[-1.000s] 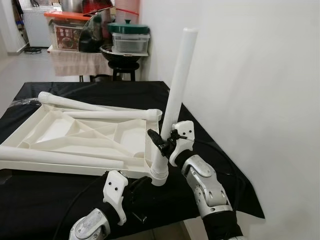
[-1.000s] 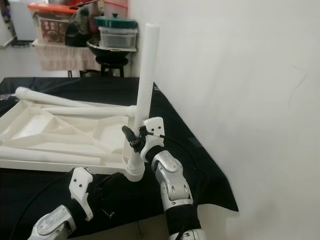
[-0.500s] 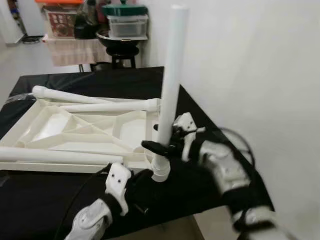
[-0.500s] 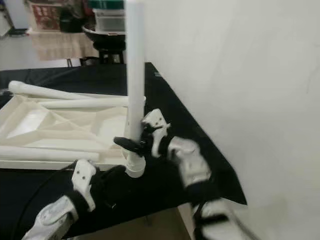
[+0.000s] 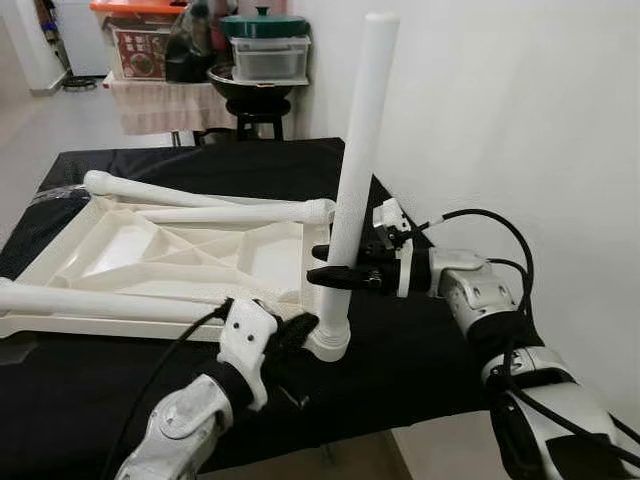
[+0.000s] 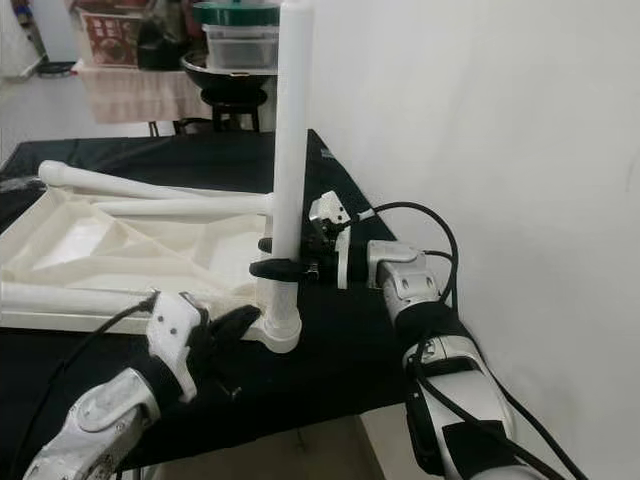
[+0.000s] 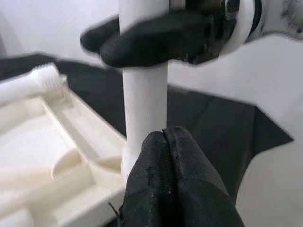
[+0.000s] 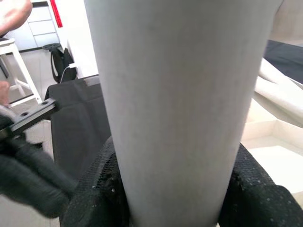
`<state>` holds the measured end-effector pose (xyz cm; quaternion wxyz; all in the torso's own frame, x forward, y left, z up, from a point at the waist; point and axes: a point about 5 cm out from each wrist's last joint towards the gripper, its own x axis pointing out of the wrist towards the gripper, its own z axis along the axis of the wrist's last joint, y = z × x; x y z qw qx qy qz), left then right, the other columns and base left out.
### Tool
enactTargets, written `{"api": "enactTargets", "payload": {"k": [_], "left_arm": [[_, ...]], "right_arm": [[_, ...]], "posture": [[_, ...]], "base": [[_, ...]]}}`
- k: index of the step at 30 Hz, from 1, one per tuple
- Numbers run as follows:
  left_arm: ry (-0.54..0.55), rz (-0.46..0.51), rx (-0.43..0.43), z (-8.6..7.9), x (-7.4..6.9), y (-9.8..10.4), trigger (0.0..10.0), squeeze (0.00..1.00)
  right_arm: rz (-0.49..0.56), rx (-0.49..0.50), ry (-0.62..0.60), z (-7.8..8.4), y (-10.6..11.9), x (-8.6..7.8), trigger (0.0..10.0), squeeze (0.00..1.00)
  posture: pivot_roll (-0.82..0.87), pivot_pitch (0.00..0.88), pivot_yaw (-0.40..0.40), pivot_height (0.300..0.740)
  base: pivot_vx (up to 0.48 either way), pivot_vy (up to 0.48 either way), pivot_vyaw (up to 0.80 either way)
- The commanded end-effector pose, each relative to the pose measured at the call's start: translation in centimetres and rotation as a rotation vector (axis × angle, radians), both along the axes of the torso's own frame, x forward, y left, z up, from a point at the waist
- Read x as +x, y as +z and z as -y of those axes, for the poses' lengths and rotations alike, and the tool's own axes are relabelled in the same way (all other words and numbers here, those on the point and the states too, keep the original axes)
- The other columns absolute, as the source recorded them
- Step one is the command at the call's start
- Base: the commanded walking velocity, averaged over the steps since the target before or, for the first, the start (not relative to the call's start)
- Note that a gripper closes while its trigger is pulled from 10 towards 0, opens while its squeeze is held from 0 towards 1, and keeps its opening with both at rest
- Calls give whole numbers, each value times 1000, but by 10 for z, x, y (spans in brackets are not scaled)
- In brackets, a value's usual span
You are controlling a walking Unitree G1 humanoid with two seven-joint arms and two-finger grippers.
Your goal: Building children table
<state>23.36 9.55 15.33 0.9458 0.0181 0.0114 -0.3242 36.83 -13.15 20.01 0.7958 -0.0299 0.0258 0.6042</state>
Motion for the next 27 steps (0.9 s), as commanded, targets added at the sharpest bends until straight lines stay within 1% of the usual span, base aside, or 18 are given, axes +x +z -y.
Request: {"api": "enactTargets", "payload": {"k": [1,6,7,8,9,10,11,12,14,16,20,21,22,23,24,25,26,27], "left_arm": [[-5,-28,30,2,-5,-2,10000,0],[41,-67,35,-7,-12,-8,10000,0],[74,-94,55,-14,-15,-17,10000,0],[100,-110,76,-21,-17,-24,10000,0],[100,-110,76,-21,-17,-24,10000,0],[140,-131,90,-28,-18,-30,10000,0],[140,-131,90,-28,-18,-30,10000,0],[162,-137,98,-33,-17,-32,10000,0],[172,-140,99,-34,-16,-31,10000,0],[160,-112,112,-30,-11,-25,10000,0],[167,-85,119,-28,-8,-18,10000,0],[182,-75,117,-29,-8,-14,10000,0],[182,-75,117,-29,-8,-14,10000,0],[193,-65,105,-29,-8,-10,10000,0],[193,-65,105,-29,-8,-10,10000,0],[197,-64,89,-28,-10,-7,10000,0],[194,-68,70,-25,-12,-5,10000,0],[194,-68,70,-25,-12,-5,10000,0]], "right_arm": [[-10,1,-85,11,-10,0,0,0],[5,-26,-239,9,-33,-8,0,0],[-28,-36,-417,-1,-50,-13,0,0],[-62,-26,-738,-4,-65,-15,0,0],[-62,-26,-738,-4,-65,-15,0,0],[-145,-25,-845,-22,-86,-37,0,0],[-145,-25,-845,-22,-86,-37,0,0],[-192,-8,-919,-33,-94,-51,0,0],[-157,-7,-861,-45,-89,-55,0,0],[-64,-14,-844,-44,-72,-38,0,0],[-32,-15,-877,-38,-65,-27,0,0],[-33,-17,-898,-35,-62,-25,6196,0],[-33,-17,-898,-35,-62,-25,6196,0],[-28,-7,-893,-32,-57,-25,10000,0],[-28,-7,-893,-32,-57,-25,10000,0],[-26,-9,-892,-30,-51,-28,10000,859],[-26,-14,-873,-29,-49,-32,10000,1000],[-26,-14,-873,-29,-49,-32,10000,1000]], "posture": [[113,0,-46,740],[121,0,-76,740],[132,0,-88,740],[133,0,-91,740],[133,0,-91,740],[124,0,-92,740],[124,0,-92,740],[124,0,-85,740],[105,0,-72,740],[110,0,-89,740],[102,0,-80,740],[97,0,-73,740],[97,0,-73,740],[89,0,-55,740],[89,0,-55,740],[80,0,-46,740],[66,0,-35,740],[66,0,-35,740]], "base": [[0,0,0],[0,0,0],[0,0,0],[0,0,0],[0,0,0],[0,0,0],[0,0,0],[0,0,0],[0,0,0],[0,0,0],[0,0,0],[0,0,0],[0,0,0],[0,0,0],[0,0,0],[0,0,0],[0,0,0],[0,0,0]]}}
